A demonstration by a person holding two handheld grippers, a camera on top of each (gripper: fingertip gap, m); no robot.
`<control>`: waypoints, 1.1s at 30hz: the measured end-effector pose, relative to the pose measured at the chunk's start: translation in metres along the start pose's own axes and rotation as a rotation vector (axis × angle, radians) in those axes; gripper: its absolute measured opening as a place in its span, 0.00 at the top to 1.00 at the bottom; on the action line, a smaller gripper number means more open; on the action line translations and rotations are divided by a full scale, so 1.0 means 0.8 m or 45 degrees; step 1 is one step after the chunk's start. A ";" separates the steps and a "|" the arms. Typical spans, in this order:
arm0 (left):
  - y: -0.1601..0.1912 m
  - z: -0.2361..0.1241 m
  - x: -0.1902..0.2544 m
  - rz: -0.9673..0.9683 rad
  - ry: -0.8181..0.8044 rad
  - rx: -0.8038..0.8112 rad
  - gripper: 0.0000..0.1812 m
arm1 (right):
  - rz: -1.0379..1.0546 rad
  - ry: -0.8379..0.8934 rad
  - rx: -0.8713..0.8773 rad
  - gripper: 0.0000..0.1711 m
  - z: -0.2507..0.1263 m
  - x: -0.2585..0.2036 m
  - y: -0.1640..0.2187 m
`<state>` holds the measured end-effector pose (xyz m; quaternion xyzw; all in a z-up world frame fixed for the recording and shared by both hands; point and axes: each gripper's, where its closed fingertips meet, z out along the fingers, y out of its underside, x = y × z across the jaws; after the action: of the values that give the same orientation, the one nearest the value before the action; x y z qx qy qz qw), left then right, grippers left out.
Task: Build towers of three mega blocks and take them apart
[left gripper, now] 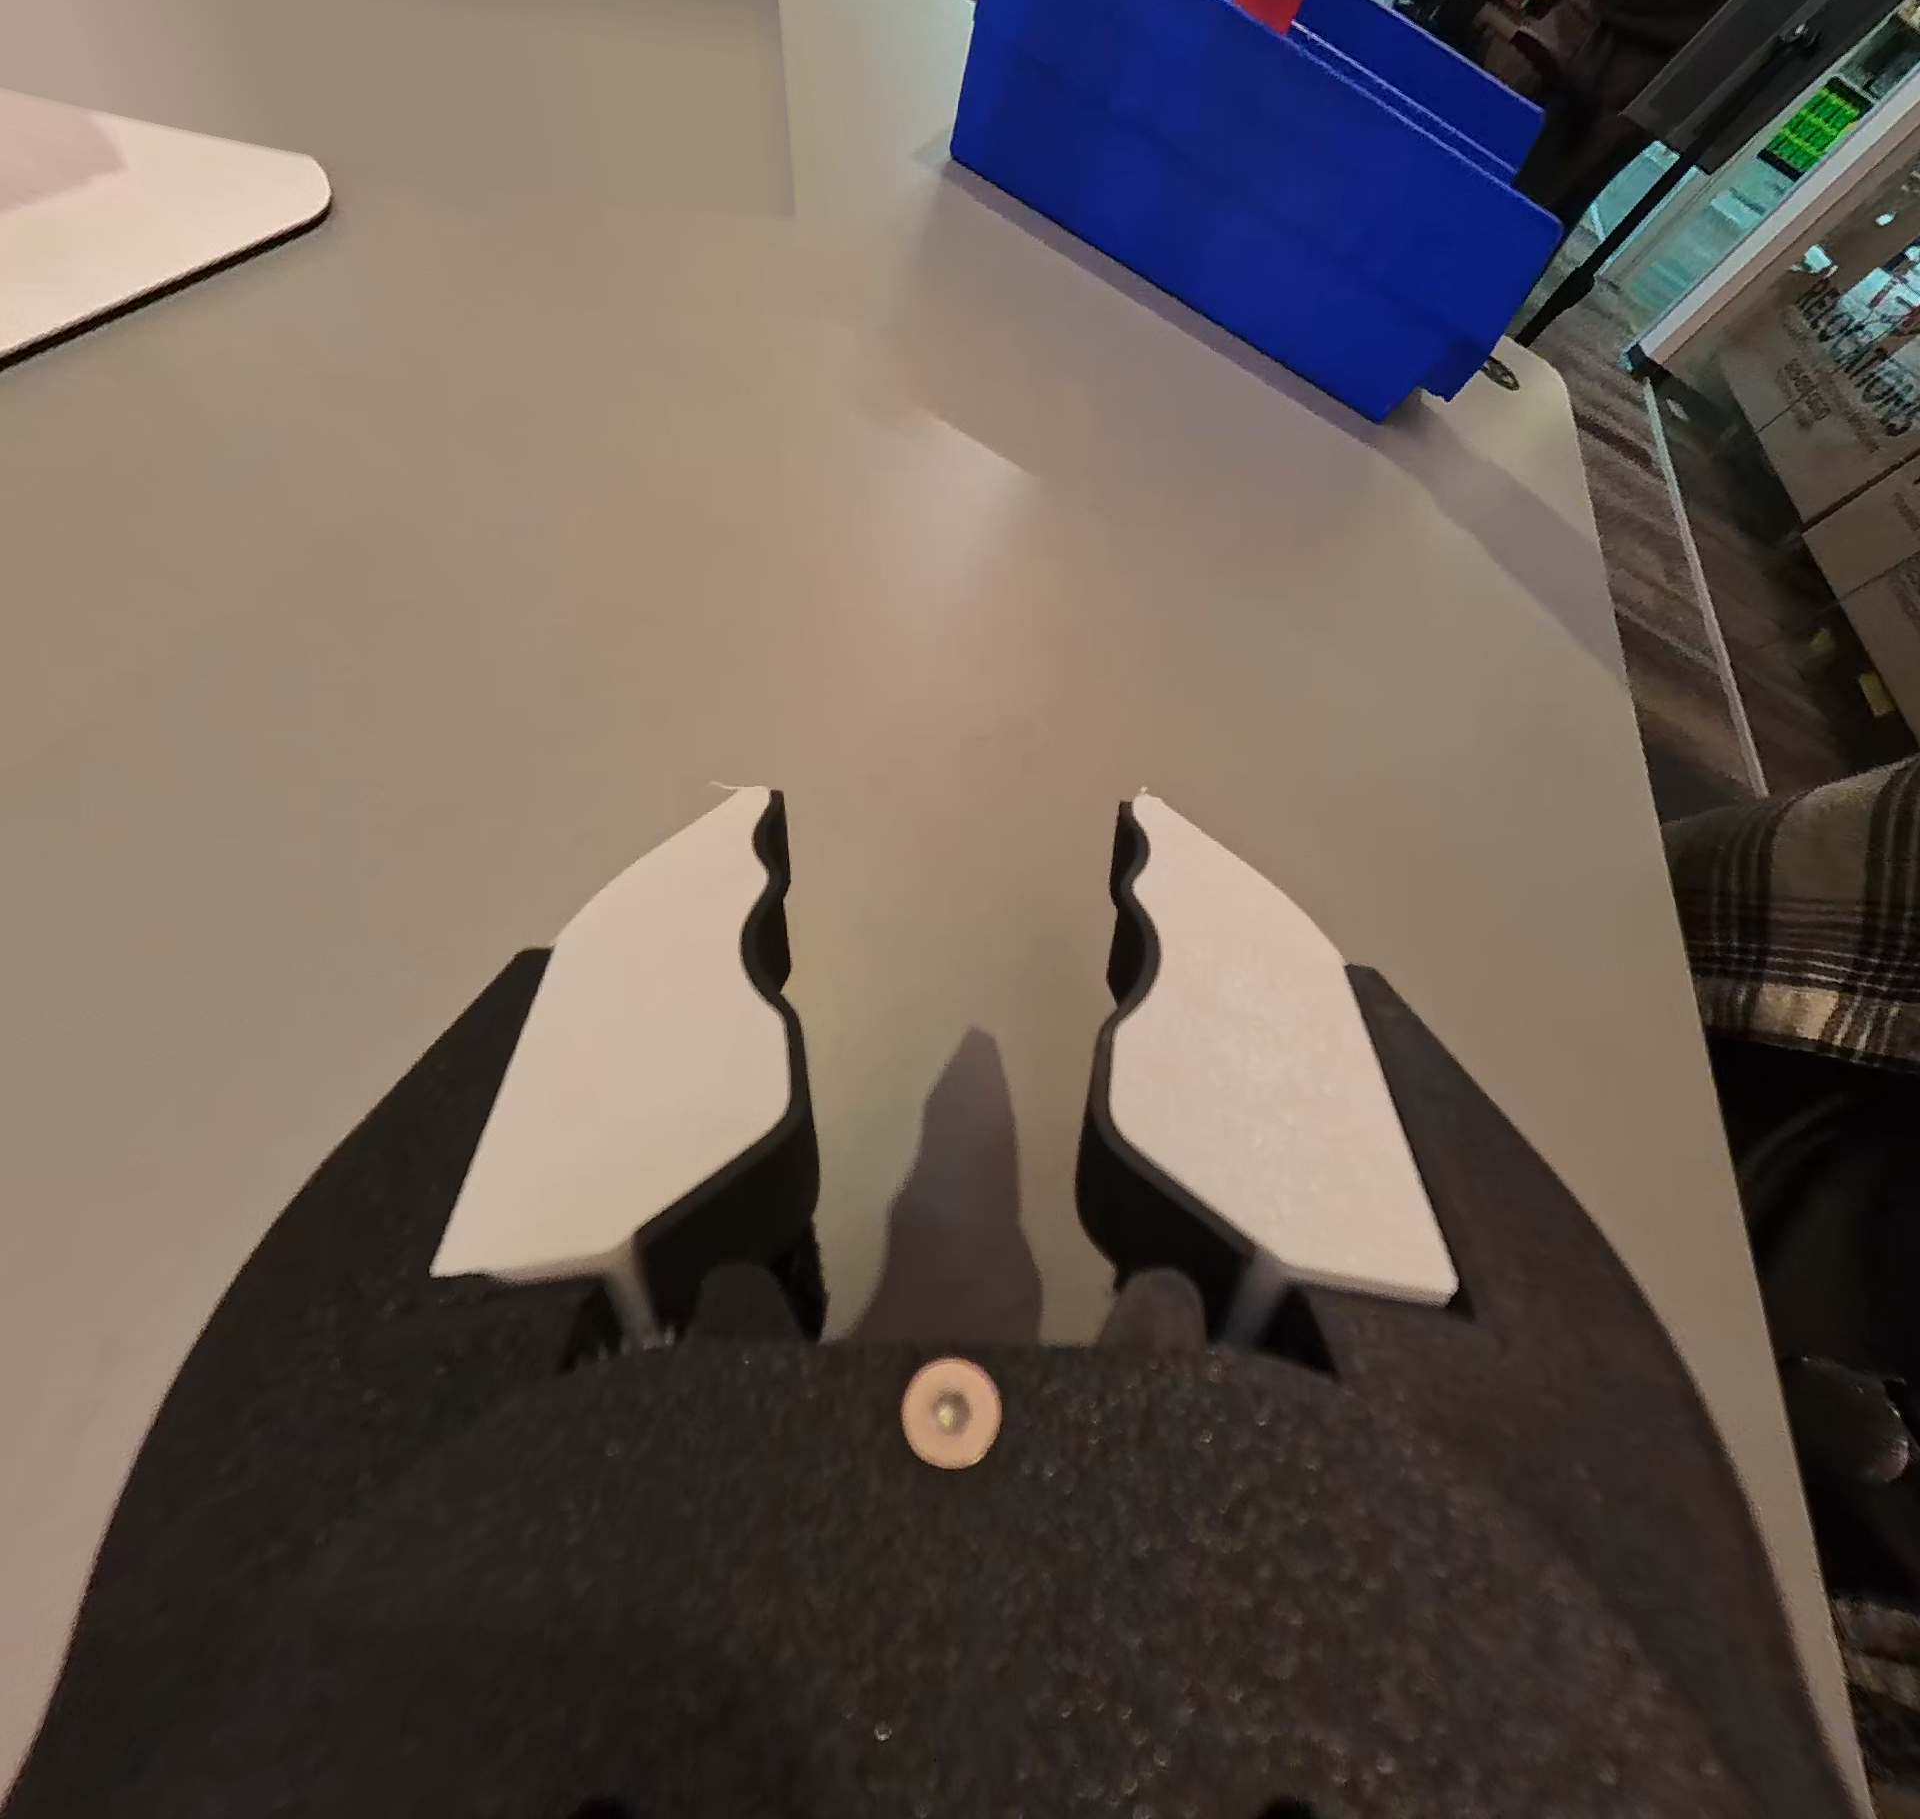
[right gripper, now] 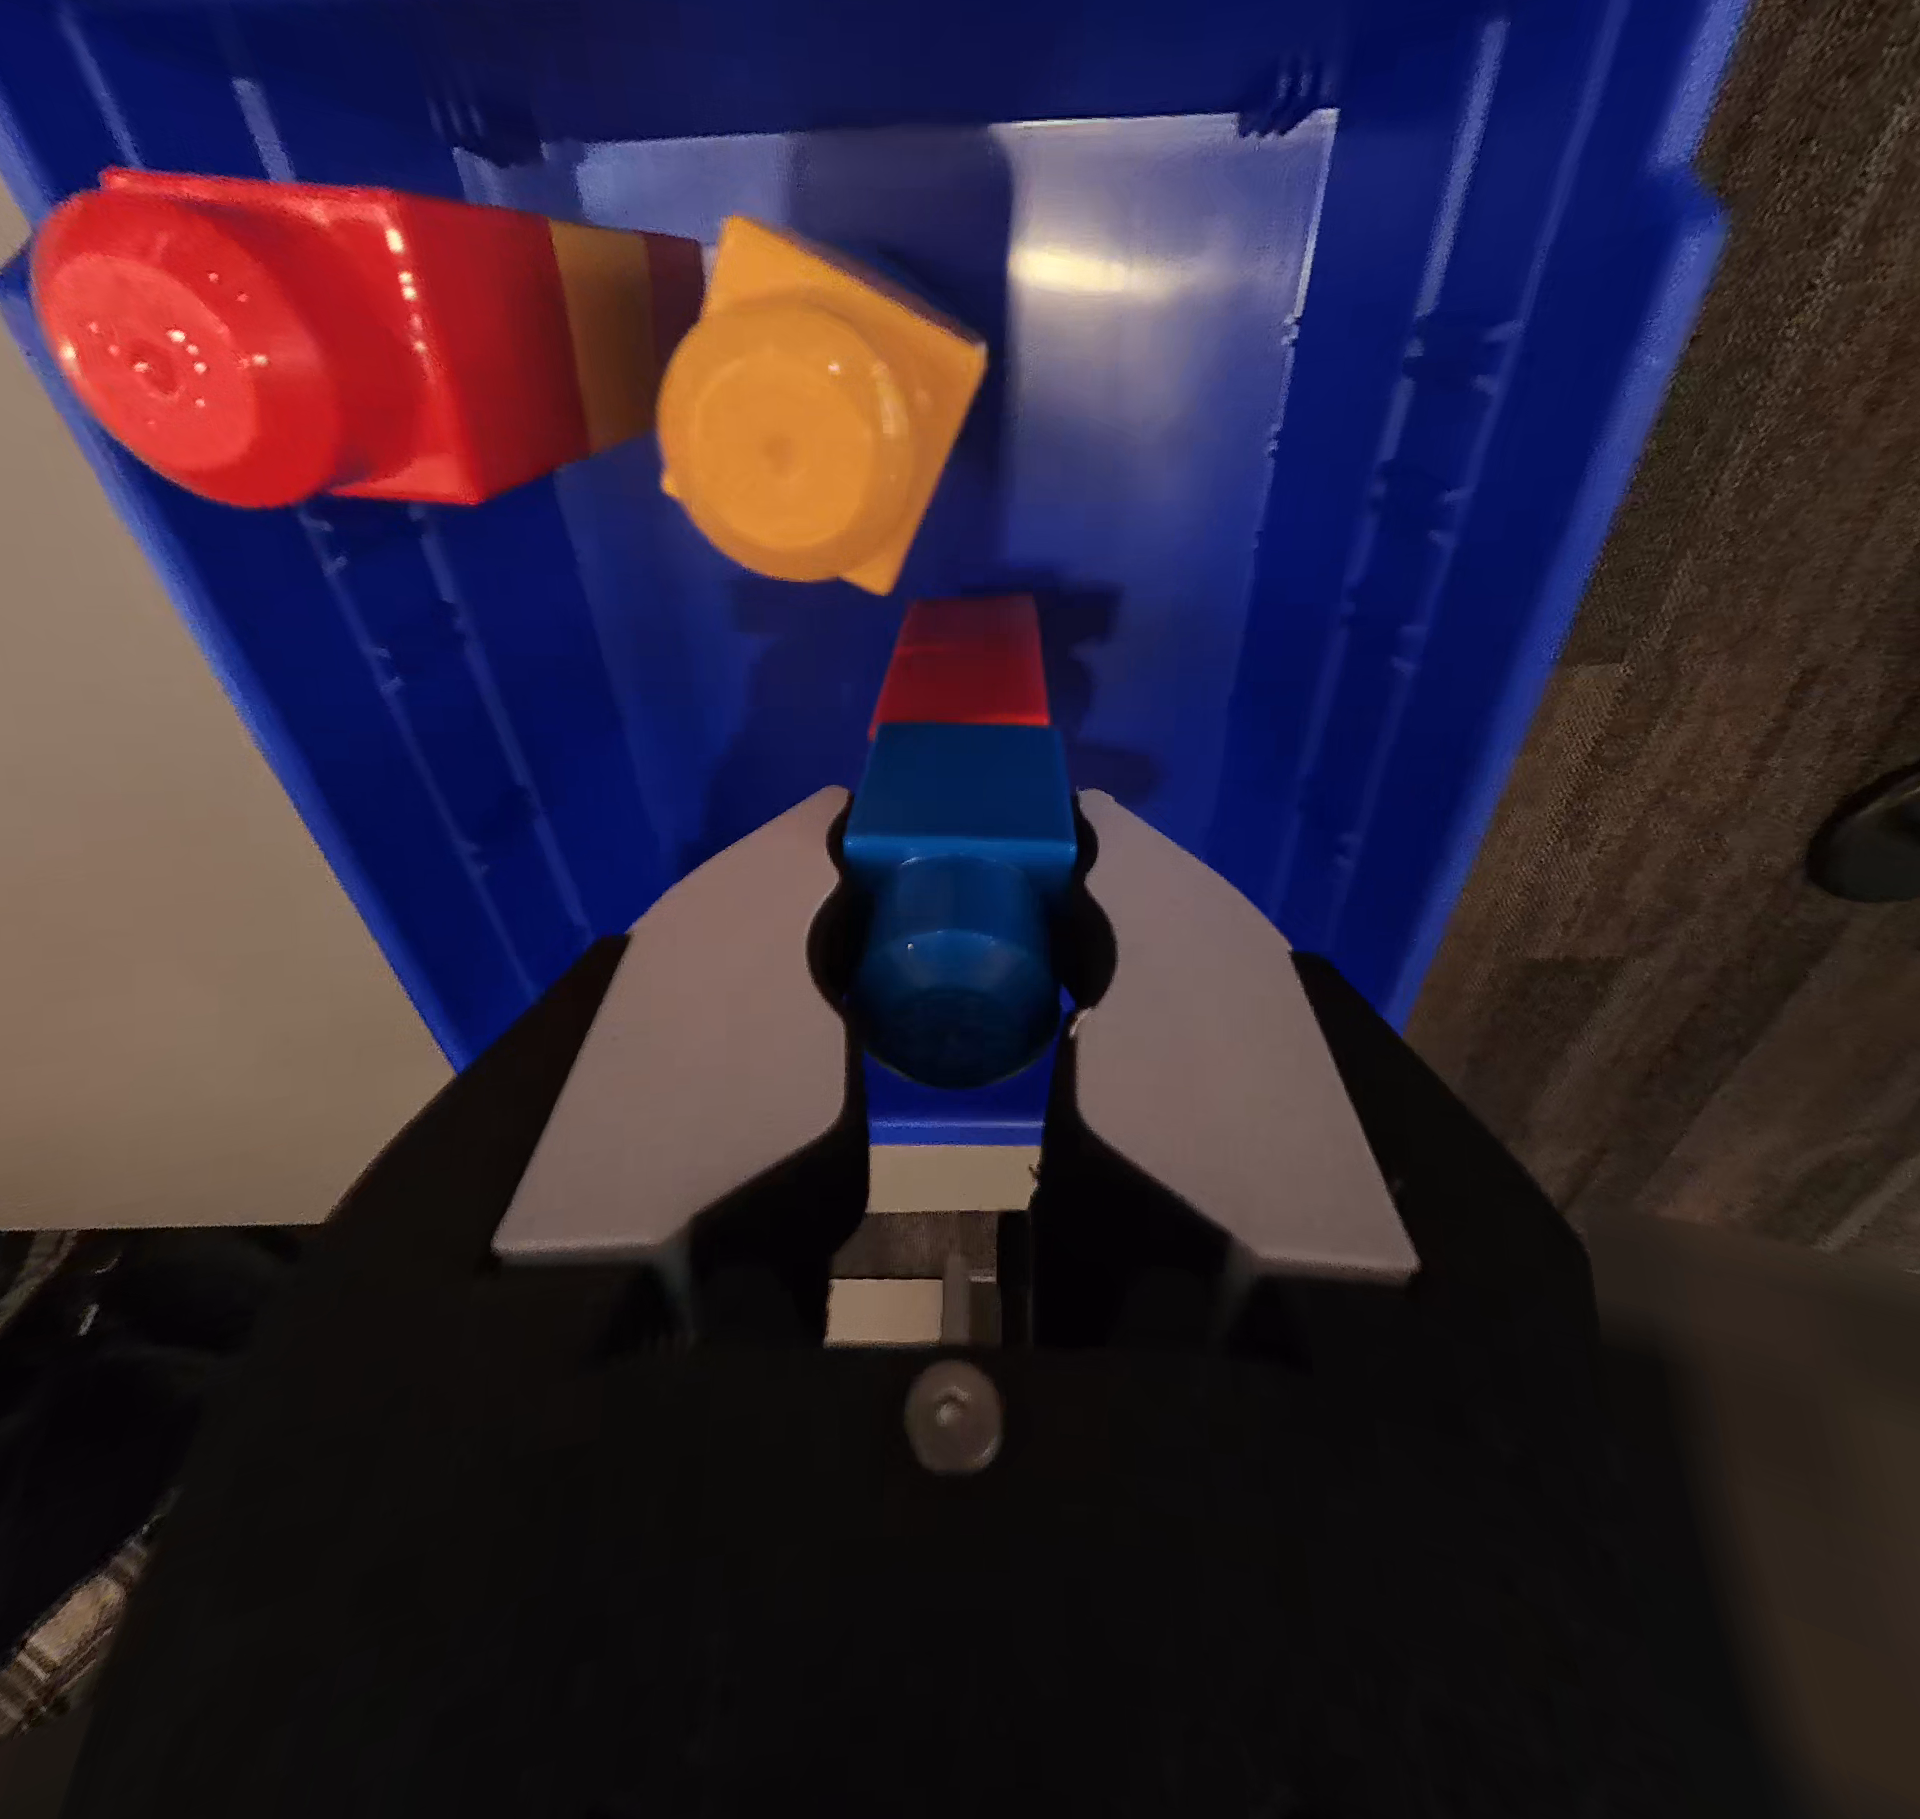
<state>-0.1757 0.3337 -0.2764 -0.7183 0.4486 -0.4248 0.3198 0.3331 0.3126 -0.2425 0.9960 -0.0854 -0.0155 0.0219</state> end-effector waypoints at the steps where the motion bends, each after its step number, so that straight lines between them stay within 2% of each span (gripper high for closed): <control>1: -0.001 0.000 0.002 0.009 0.000 0.001 0.68 | -0.001 -0.006 0.004 0.79 0.004 -0.005 0.000; 5: -0.001 0.001 0.004 0.016 0.002 -0.002 0.68 | 0.000 0.016 -0.009 0.79 0.026 -0.014 0.000; 10: -0.003 -0.002 0.003 0.006 0.007 0.013 0.68 | 0.008 0.056 0.003 0.79 0.027 -0.014 -0.001; 17: -0.008 -0.008 0.002 0.006 0.002 0.045 0.67 | -0.026 0.066 0.034 0.54 0.005 -0.025 0.002; 21: -0.011 -0.011 0.002 0.000 0.007 0.065 0.67 | -0.041 0.035 0.130 0.48 -0.038 -0.036 0.004; 26: -0.011 -0.012 0.001 0.006 -0.002 0.062 0.67 | -0.127 0.058 0.385 0.45 -0.126 -0.053 0.012; 30: -0.011 -0.012 0.002 0.023 -0.010 0.054 0.67 | -0.297 0.044 0.691 0.44 -0.189 -0.093 0.035; 33: -0.012 -0.011 0.003 0.035 -0.012 0.056 0.67 | -0.451 0.000 0.952 0.45 -0.211 -0.141 0.064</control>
<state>-0.1796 0.3346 -0.2641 -0.7068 0.4474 -0.4269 0.3435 0.2191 0.2884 -0.0687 0.9346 0.0877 0.0130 -0.3446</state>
